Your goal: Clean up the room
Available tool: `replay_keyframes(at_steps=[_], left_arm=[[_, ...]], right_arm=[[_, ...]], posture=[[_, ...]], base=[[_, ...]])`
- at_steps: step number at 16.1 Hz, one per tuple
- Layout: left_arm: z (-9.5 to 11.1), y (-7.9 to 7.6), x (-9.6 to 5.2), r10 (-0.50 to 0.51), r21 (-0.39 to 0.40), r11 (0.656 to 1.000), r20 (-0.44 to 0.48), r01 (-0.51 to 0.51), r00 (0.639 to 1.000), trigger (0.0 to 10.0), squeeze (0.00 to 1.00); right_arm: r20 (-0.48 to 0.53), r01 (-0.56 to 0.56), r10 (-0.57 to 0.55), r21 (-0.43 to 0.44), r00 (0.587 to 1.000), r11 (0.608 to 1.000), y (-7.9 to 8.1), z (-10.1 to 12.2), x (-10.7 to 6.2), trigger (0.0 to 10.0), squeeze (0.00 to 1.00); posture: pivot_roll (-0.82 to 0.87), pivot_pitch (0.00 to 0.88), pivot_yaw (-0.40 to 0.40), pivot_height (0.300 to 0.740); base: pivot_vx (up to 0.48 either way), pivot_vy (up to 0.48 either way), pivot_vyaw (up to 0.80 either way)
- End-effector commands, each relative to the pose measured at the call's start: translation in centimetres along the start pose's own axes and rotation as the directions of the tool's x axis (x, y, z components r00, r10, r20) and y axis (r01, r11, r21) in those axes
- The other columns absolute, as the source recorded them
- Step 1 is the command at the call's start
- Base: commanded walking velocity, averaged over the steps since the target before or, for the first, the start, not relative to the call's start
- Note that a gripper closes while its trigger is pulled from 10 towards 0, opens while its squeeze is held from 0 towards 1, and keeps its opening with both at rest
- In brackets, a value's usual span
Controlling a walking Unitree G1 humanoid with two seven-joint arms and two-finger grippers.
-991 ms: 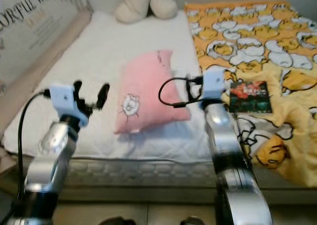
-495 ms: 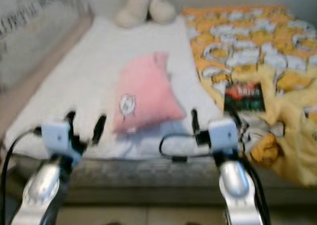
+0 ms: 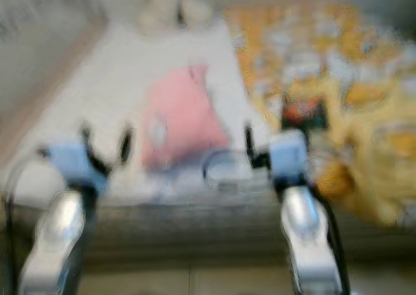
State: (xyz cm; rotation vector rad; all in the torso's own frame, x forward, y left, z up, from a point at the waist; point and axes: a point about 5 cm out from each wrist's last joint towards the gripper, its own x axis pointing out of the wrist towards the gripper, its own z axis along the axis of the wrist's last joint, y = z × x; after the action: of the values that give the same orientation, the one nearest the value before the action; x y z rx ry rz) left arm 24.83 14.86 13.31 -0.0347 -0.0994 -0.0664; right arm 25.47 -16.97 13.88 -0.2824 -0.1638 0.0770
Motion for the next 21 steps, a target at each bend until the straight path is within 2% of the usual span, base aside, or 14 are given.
replay_keyframes(at_steps=[1,5,10,13,16,17,20,21], left_arm=[[0.3,0.8,0.6,0.031,0.009,0.999,0.005,-0.031,1.000,10.0,0.00],[0.1,0.9,1.0,0.047,0.001,0.999,-0.001,-0.047,0.999,10.0,0.00],[-0.1,0.3,1.3,0.010,0.015,1.000,-0.012,-0.009,1.000,10.0,0.00],[-0.1,0.1,1.6,0.008,0.019,1.000,-0.012,-0.008,1.000,10.0,0.00],[0.0,0.1,1.5,0.008,0.018,1.000,-0.010,-0.008,1.000,10.0,0.00],[0.0,0.1,1.4,0.008,0.015,1.000,-0.012,-0.008,1.000,10.0,0.00],[0.1,0.1,1.2,0.013,0.010,1.000,-0.012,-0.013,1.000,10.0,0.00],[0.1,0.1,1.2,0.011,0.012,1.000,-0.013,-0.011,1.000,10.0,0.00]], right_arm=[[-0.020,-0.028,0.029,0.036,0.999,0.999,0.8,-0.3,0.4,10.0,0.00],[-0.030,-0.041,0.042,0.050,0.999,0.998,1.1,-0.4,0.9,10.0,0.00],[-0.035,-0.038,0.040,0.060,0.999,0.997,1.2,-0.6,1.5,10.0,0.00],[-0.061,-0.008,0.014,0.093,0.998,0.996,0.4,-0.8,3.1,10.0,0.00],[-0.072,-0.052,0.061,0.130,0.996,0.990,0.9,-0.7,4.3,10.0,0.00],[-0.071,-0.090,0.102,0.161,0.992,0.983,1.4,-0.6,5.0,10.0,0.00],[-0.155,-0.160,0.224,0.342,0.962,0.926,3.3,-1.8,5.9,10.0,0.00],[-0.148,-0.167,0.232,0.358,0.961,0.919,3.4,-1.6,6.2,10.0,0.00]], posture=[[-0.17,0.000,0.109,0.740],[-0.17,0.000,0.114,0.740],[-0.17,0.000,0.117,0.740],[-0.17,0.000,0.123,0.740],[-0.16,0.000,0.127,0.740],[-0.15,0.000,0.124,0.740],[-0.14,0.000,0.125,0.740],[-0.14,0.000,0.124,0.740]], base=[[0.480,0.000,0.00],[0.480,0.000,0.00],[0.480,0.000,0.00],[0.086,0.000,0.00],[0.000,0.000,0.00],[0.000,0.000,0.00],[0.000,0.000,0.00],[0.000,0.000,0.00]])
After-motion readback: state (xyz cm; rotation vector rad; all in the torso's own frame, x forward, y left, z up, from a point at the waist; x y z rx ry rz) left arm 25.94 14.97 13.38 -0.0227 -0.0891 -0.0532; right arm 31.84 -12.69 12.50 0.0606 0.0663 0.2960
